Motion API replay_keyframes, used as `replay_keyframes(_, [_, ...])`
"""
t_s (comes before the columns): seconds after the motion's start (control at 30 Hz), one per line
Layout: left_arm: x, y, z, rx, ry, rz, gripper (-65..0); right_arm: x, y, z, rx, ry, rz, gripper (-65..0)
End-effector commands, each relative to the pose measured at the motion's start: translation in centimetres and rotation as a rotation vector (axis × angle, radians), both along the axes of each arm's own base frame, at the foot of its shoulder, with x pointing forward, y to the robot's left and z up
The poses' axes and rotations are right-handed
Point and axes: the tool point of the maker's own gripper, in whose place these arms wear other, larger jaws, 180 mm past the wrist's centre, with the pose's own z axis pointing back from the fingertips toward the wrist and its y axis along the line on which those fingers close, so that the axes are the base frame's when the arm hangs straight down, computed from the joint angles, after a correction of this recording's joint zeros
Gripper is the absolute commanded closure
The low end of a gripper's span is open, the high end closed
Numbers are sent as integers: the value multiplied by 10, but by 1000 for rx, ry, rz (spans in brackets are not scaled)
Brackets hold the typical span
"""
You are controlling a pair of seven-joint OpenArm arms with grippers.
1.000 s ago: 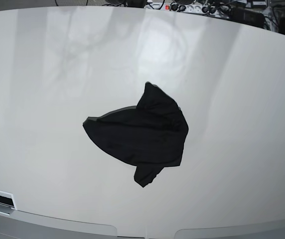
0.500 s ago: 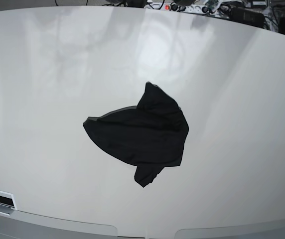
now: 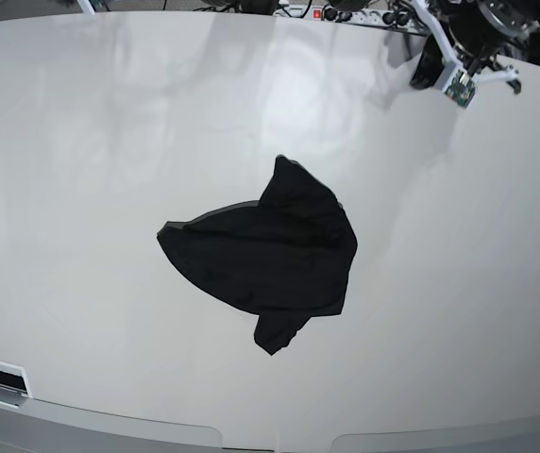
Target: Layout the t-shirt on the table in an organized manner, then fold the t-shirt properly
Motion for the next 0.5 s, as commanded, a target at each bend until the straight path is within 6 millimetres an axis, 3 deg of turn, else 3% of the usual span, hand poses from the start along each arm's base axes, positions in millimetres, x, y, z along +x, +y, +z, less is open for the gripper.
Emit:
replay_keyframes(0.0, [17,-5,14,-33,-65,1,0,22,4,8,16,-80,21,0])
replay_keyframes(0.13, [53,-7,31,-45,-176,8,0,80,33,18,158,-219,97,0])
replay_keyframes(0.3, [77,-10,47,-53,-252,-14,0,132,58,40,279,-352,182,0])
replay_keyframes(0.47, [100,-21,67,-94,-350,-39,0,166,78,64,378,-455,235,0])
